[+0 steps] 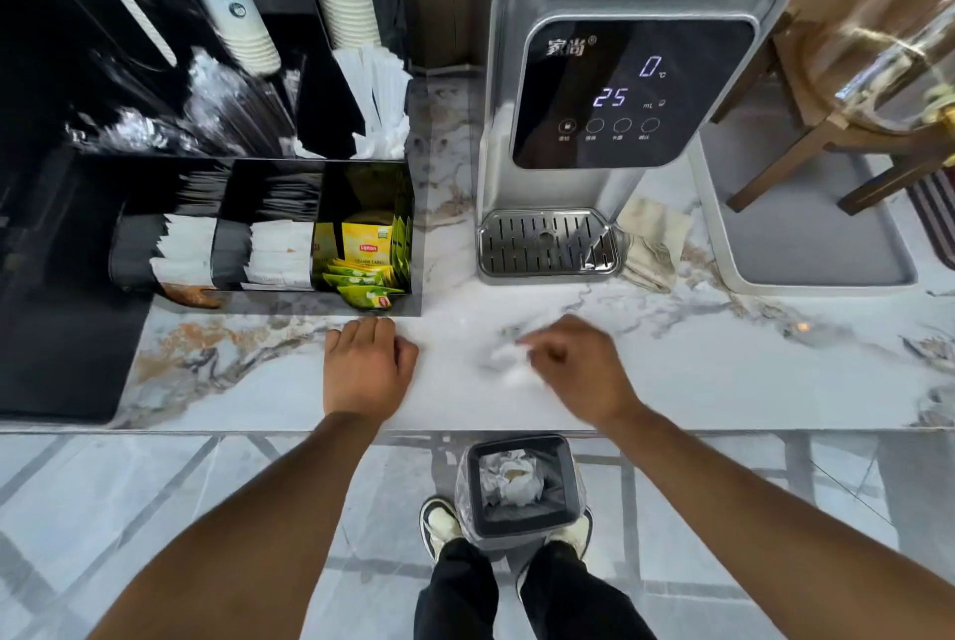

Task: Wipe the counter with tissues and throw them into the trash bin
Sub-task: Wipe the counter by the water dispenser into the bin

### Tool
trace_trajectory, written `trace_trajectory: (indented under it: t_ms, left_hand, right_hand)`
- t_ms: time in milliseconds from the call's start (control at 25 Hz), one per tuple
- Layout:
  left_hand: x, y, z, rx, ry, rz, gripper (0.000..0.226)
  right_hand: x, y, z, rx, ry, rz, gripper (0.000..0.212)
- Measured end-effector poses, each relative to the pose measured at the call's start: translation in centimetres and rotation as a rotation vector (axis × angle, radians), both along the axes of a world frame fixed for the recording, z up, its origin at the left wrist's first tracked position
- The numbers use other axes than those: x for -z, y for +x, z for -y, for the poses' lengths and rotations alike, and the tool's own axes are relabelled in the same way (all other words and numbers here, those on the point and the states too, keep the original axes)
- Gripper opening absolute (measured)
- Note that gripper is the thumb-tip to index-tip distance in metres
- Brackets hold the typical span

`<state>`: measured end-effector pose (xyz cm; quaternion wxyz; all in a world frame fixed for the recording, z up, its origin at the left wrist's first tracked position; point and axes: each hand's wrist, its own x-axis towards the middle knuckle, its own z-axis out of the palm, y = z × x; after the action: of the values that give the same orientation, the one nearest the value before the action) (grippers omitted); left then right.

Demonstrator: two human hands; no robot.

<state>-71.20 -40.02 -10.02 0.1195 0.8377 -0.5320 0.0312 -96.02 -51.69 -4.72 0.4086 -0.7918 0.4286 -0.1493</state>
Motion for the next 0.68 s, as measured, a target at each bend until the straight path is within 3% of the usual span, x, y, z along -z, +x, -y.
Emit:
trace_trajectory:
  t_ms: [120,200,360,440,520,680]
  left_hand:
    - [-0.1,0.0,-0.1,-0.005,0.007,-0.001,0.016]
    - [-0.1,0.1,-0.1,-0.009,0.013,-0.009,0.016]
    - [-0.2,0.1,-0.1,-0.006,0.03,-0.017,0.016]
    - [-0.2,0.1,-0.1,-0.005,0.039,-0.022,0.016]
    - [-0.3,0.2,-0.1,-0.006,0.041,-0.033,0.016]
    - [-0.4,0.2,-0.1,0.008,0.01,-0.083,0.024]
  right_hand:
    - [0.5,3.3,3.4,0.221,-0.09,-0.191,0.032]
    - [1.1,5.1,2.1,0.203,-0.073,-0.221,0.036]
    - [1.1,5.6,-4.6,-0.277,0.039,-0.132,0.031]
    - [0.6,4.6,-6.0,-0.389,0.12,-0.184,0.025]
    - [0.0,4.9,-5.0,-0.307,0.141,-0.159,0.022]
    - [0.2,9.1,-0.2,0.024,-0.083,-0.128,0.032]
